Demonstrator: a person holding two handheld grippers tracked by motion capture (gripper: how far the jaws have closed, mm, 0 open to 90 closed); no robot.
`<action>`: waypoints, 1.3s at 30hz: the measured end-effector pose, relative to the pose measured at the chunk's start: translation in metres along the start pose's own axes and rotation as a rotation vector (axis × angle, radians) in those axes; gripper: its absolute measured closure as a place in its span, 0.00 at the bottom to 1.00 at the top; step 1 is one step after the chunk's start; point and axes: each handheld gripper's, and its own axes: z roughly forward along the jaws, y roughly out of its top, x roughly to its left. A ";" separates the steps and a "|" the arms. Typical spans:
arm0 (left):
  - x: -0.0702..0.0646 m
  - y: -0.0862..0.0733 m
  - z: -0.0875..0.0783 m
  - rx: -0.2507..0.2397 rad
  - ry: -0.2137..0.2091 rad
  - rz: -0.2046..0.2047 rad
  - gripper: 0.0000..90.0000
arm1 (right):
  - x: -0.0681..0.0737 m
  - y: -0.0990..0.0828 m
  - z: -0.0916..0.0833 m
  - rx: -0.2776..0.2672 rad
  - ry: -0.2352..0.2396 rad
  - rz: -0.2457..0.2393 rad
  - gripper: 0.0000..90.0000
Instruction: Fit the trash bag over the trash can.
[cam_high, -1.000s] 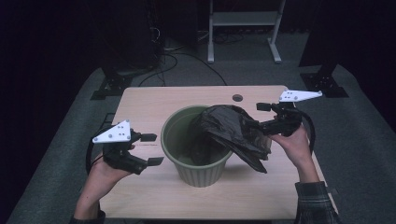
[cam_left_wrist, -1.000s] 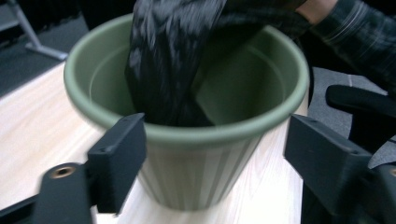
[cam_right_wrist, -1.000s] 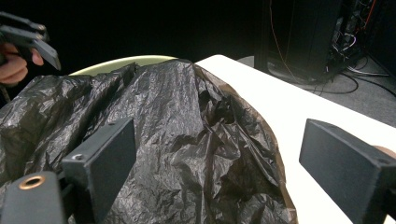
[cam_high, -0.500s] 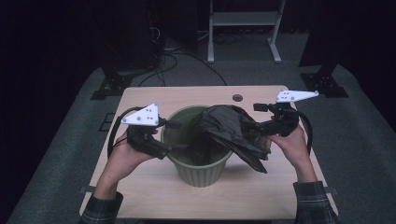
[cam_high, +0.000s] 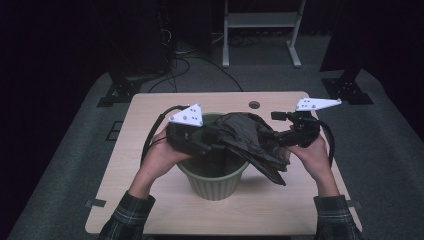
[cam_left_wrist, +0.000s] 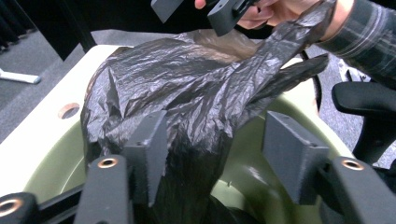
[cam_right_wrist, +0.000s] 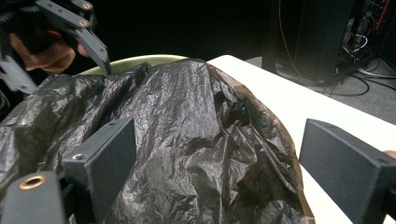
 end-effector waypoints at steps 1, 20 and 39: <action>0.001 0.000 0.003 0.006 0.003 0.000 0.47 | 0.000 0.000 -0.001 -0.001 -0.001 0.002 0.11; 0.015 -0.022 -0.025 0.040 0.124 -0.127 0.99 | 0.000 -0.011 -0.024 -0.028 -0.030 0.008 0.11; 0.015 -0.046 -0.053 0.038 0.197 -0.188 0.99 | 0.036 -0.064 -0.037 -0.022 0.071 0.030 0.11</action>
